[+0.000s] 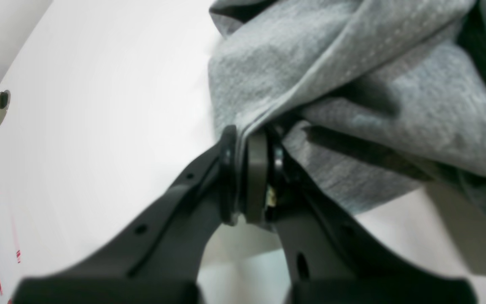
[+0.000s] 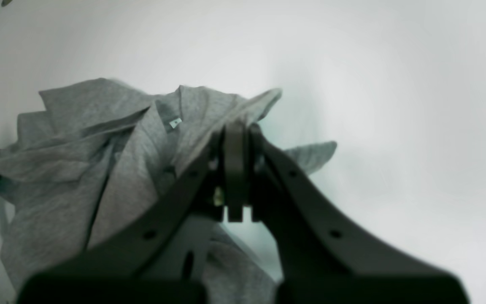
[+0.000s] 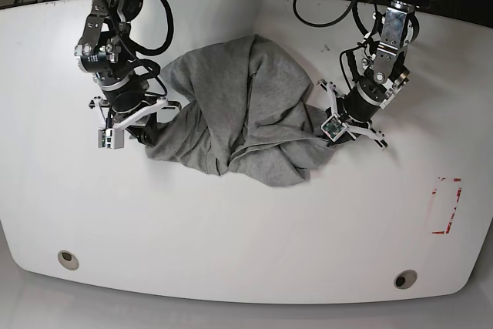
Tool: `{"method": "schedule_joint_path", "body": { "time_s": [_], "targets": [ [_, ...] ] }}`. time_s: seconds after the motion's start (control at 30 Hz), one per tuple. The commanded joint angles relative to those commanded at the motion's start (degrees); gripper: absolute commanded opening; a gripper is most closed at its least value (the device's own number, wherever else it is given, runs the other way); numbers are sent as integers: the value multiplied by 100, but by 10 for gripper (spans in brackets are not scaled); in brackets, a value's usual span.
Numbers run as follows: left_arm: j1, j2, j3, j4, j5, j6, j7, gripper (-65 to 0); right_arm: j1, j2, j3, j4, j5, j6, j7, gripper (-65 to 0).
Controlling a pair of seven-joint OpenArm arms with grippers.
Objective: Layout the t-shirt on the table in an organized manner, then fold the t-shirt properly
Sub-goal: 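Pull both grippers apart and toward the table edge, stretching the shirt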
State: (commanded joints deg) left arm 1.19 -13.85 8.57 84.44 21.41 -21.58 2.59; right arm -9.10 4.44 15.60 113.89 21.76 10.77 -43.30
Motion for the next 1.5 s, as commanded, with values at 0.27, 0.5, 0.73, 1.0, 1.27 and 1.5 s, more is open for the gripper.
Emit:
{"method": "schedule_joint_path", "body": {
  "time_s": [0.27,0.5,0.73,1.0,1.27,1.5],
  "targets": [
    [18,9,-352,457,-35,0,0,-625,9,18,105,141,35,0,62,-650],
    [0,88,-782,923,-44,0,18,-625,158,53,299,123,9,0,387,-650],
    [-229,360,-1248,1354,-35,0,18,-625,536,308,290,114,35,0,396,-650],
    [-466,369,-1407,1776,-44,0,26,-625,1108,738,273,105,26,0,396,-650],
    [-993,369,-1881,1881,-35,0,26,-625,1670,1301,273,-114,35,0,396,-650],
    [-1292,334,-2136,1987,-18,-9,35,-625,2084,1758,273,-141,44,0,396,-650]
  ]
}}
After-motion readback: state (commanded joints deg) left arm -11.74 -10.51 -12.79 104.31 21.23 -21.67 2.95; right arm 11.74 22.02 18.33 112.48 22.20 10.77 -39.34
